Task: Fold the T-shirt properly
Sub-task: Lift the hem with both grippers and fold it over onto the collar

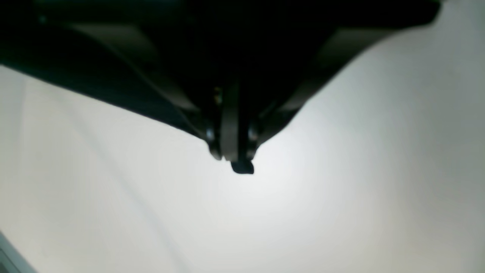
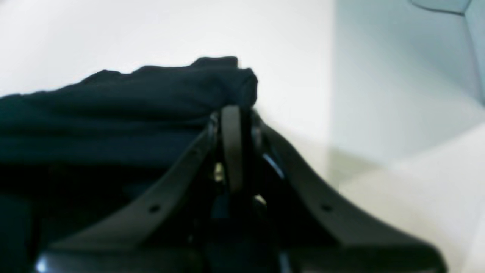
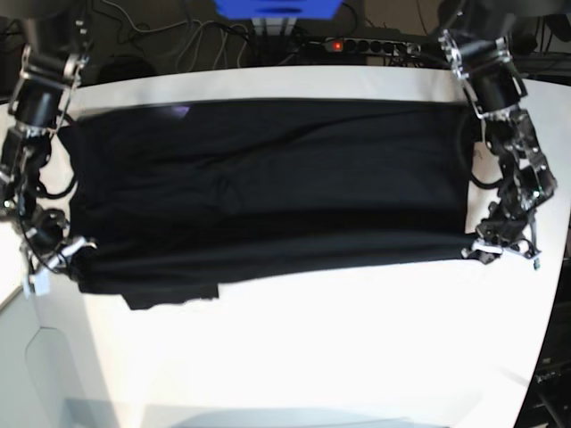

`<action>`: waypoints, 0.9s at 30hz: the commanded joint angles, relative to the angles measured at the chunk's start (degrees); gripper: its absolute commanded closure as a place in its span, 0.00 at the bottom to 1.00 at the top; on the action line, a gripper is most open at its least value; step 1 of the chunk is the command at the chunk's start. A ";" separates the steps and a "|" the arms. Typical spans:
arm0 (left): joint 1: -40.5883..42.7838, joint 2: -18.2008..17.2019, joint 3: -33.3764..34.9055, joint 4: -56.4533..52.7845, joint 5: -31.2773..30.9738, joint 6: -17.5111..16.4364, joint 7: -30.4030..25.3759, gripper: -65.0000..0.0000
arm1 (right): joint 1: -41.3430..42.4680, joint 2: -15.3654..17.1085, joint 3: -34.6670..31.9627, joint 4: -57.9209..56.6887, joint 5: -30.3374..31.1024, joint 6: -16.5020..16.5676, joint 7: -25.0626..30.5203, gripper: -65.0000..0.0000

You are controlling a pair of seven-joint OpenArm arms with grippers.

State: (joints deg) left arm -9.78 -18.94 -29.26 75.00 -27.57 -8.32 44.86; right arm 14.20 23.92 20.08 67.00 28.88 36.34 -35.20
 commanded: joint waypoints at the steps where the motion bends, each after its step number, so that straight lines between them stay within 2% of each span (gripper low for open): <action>1: 0.07 -1.06 -0.41 2.32 -0.08 0.10 -1.56 1.00 | -0.44 1.09 1.59 2.84 0.87 0.10 0.70 1.00; 5: 3.50 -0.71 -0.41 7.24 -0.08 0.36 -1.83 1.00 | -5.98 -0.76 4.58 8.29 0.87 0.10 -0.18 1.00; 9: 6.66 -0.71 -0.41 10.49 -0.08 0.36 -2.00 1.00 | -11.25 -0.93 7.05 12.07 0.87 0.10 -0.18 1.00; 15: 10.09 -0.71 -0.59 11.46 0.19 0.36 -2.00 1.00 | -17.40 -3.31 10.03 18.76 0.61 0.10 -0.18 1.00; 22: 12.99 0.96 -6.04 11.46 0.28 0.10 -1.92 1.00 | -21.80 -3.39 9.77 20.87 0.52 -0.16 -0.27 1.00; 27: 15.89 1.40 -6.39 12.34 -0.08 0.01 -1.92 1.00 | -22.86 -3.31 10.12 20.43 0.43 -0.16 -4.84 1.00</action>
State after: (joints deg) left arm 6.59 -16.40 -35.07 86.02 -27.79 -8.62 44.47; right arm -9.13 19.20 29.52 86.61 28.91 36.21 -41.41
